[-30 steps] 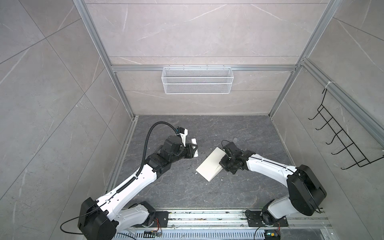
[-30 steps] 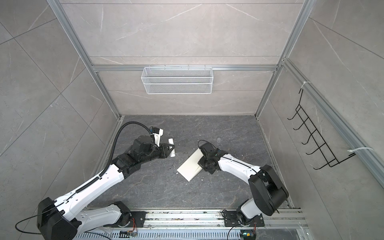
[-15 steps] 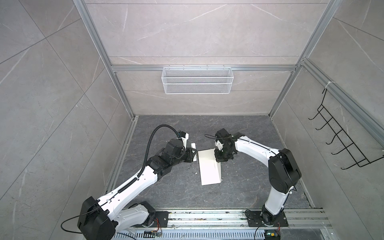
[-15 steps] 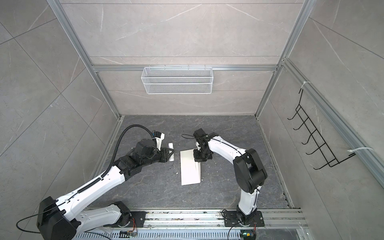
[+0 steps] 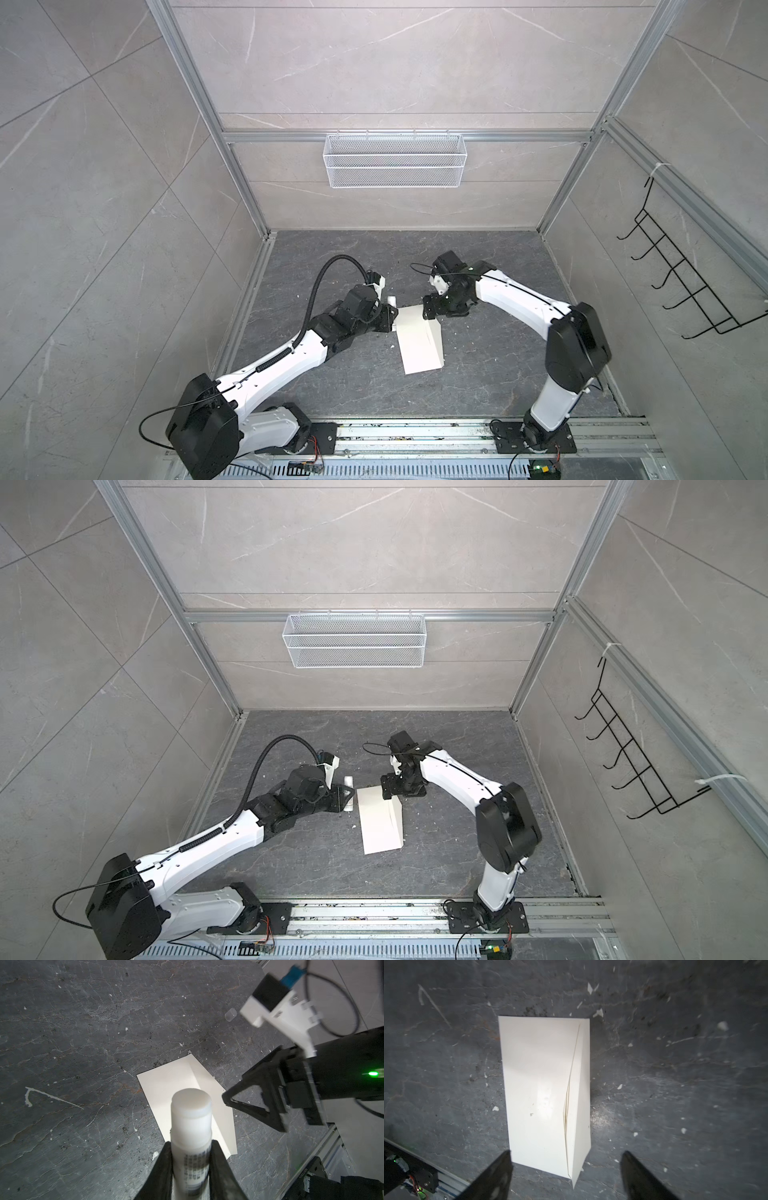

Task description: Place the letter into the envelope and seal it

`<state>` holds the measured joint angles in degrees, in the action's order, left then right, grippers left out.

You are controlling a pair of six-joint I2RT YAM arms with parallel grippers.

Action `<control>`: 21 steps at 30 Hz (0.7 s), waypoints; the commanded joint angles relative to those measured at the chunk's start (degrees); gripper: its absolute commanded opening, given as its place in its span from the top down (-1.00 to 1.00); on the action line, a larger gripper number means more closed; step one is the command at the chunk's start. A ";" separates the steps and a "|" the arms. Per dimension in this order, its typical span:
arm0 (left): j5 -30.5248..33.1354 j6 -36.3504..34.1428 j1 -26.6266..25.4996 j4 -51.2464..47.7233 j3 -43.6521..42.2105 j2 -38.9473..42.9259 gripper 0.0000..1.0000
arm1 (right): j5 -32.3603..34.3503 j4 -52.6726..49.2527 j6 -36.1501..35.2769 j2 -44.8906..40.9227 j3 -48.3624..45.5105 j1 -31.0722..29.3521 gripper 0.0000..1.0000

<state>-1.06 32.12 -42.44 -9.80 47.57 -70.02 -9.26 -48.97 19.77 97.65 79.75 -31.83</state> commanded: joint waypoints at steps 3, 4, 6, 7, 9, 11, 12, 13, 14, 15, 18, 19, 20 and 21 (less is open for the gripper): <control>1.41 -0.57 -0.26 5.26 -0.11 -0.76 1.00 | 4.15 2.75 2.34 -12.00 -3.58 0.23 -0.98; 1.41 -0.57 -0.28 5.61 -0.19 -1.04 1.00 | 5.03 2.70 2.69 -13.60 -4.27 0.21 -0.98; 1.33 -0.47 -0.28 6.27 -0.20 -1.80 1.00 | 6.85 2.99 3.62 -16.48 -6.03 0.45 -0.98; 1.31 -0.39 -0.36 6.63 -0.20 -2.11 1.00 | 8.39 3.54 4.38 -17.96 -7.35 0.63 -0.95; 1.06 -0.23 -0.40 7.14 -0.20 -3.07 1.00 | 10.78 5.33 6.31 -20.65 -10.79 1.41 -0.76; 0.90 -0.05 -0.57 7.75 -0.20 -4.14 1.00 | 9.92 6.70 7.76 -21.89 -13.58 2.98 -0.61; 0.90 0.04 -0.63 8.08 -0.28 -4.69 1.00 | 8.85 7.55 8.37 -21.90 -15.02 3.81 -0.56; 0.88 0.13 -0.80 8.42 -0.28 -5.20 1.00 | 8.18 7.99 8.93 -21.68 -15.88 4.57 -0.47; 0.88 0.24 -0.97 8.82 -0.37 -5.81 1.00 | 7.54 8.70 9.67 -21.16 -17.25 5.27 -0.37; 0.96 0.44 -1.11 9.34 -0.46 -6.51 1.00 | 6.82 9.58 10.49 -20.49 -18.46 6.02 -0.29; 1.06 1.03 -1.64 10.65 -0.81 -8.74 1.00 | 4.28 14.05 13.10 -18.94 -22.62 7.73 -0.01; 1.06 1.30 -1.76 11.12 -0.96 -9.46 1.00 | 3.22 15.77 14.02 -18.40 -23.85 8.13 0.12; 1.06 1.63 -1.84 11.85 -1.15 -10.27 1.00 | 2.43 17.46 14.97 -17.68 -24.97 8.44 0.23; 0.98 2.04 -1.87 12.74 -1.48 -11.07 1.00 | 1.66 19.04 15.41 -16.90 -25.78 8.58 0.35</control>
<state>-0.27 32.91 -43.94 -1.48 46.61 -79.59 -4.54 -36.14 31.94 79.02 56.25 -23.83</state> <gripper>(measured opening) 0.255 0.361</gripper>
